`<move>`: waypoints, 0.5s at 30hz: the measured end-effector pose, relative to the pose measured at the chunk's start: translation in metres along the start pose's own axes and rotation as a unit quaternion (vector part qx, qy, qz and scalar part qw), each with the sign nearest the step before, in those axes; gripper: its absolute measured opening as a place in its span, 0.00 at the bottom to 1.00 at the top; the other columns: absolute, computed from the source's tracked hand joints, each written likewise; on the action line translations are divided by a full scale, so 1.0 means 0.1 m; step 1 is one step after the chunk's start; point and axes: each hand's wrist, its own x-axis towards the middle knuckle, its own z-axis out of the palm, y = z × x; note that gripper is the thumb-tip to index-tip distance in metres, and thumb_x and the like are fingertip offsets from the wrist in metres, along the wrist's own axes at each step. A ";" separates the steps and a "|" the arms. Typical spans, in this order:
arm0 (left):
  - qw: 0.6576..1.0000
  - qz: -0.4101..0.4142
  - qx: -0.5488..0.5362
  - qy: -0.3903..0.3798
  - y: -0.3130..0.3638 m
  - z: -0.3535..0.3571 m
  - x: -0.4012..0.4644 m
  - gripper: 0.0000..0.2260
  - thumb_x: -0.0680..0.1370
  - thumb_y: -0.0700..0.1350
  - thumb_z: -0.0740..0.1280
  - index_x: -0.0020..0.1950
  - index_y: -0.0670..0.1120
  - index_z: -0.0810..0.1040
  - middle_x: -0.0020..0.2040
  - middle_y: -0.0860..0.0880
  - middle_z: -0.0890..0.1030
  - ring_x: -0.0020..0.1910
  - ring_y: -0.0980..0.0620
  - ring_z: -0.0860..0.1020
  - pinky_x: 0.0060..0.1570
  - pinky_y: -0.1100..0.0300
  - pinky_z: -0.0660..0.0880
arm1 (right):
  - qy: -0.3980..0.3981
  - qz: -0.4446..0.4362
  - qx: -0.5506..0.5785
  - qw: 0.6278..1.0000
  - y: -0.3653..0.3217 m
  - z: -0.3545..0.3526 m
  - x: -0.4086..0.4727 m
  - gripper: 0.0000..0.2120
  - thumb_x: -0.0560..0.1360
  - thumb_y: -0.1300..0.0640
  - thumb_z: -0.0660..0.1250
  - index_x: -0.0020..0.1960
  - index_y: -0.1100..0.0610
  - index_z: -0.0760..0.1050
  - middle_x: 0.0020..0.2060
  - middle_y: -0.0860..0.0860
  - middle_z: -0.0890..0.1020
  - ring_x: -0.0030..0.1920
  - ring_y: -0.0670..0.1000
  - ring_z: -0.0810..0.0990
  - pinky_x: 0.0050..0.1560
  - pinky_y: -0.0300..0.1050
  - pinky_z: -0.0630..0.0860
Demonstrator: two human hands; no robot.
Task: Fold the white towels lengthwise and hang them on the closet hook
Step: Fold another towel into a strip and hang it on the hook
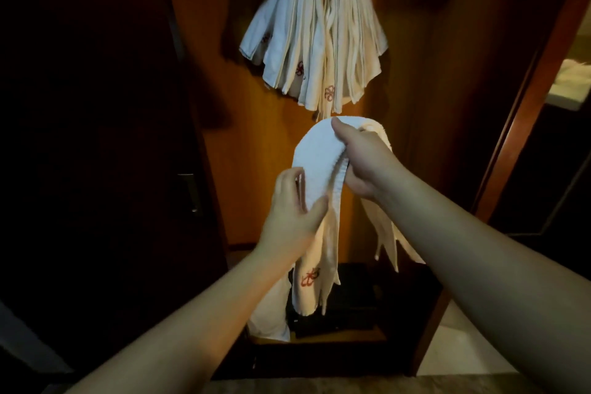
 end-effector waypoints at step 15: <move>0.941 -0.030 0.315 0.121 -0.63 -0.41 0.15 0.03 0.77 0.47 0.67 0.48 0.53 0.73 0.37 0.57 0.71 0.30 0.60 0.72 0.24 0.62 0.66 | 0.221 -0.037 0.088 0.970 -0.58 -0.09 0.16 0.28 0.75 0.58 0.69 0.73 0.55 0.67 0.60 0.56 0.77 0.57 0.57 0.79 0.56 0.52 0.80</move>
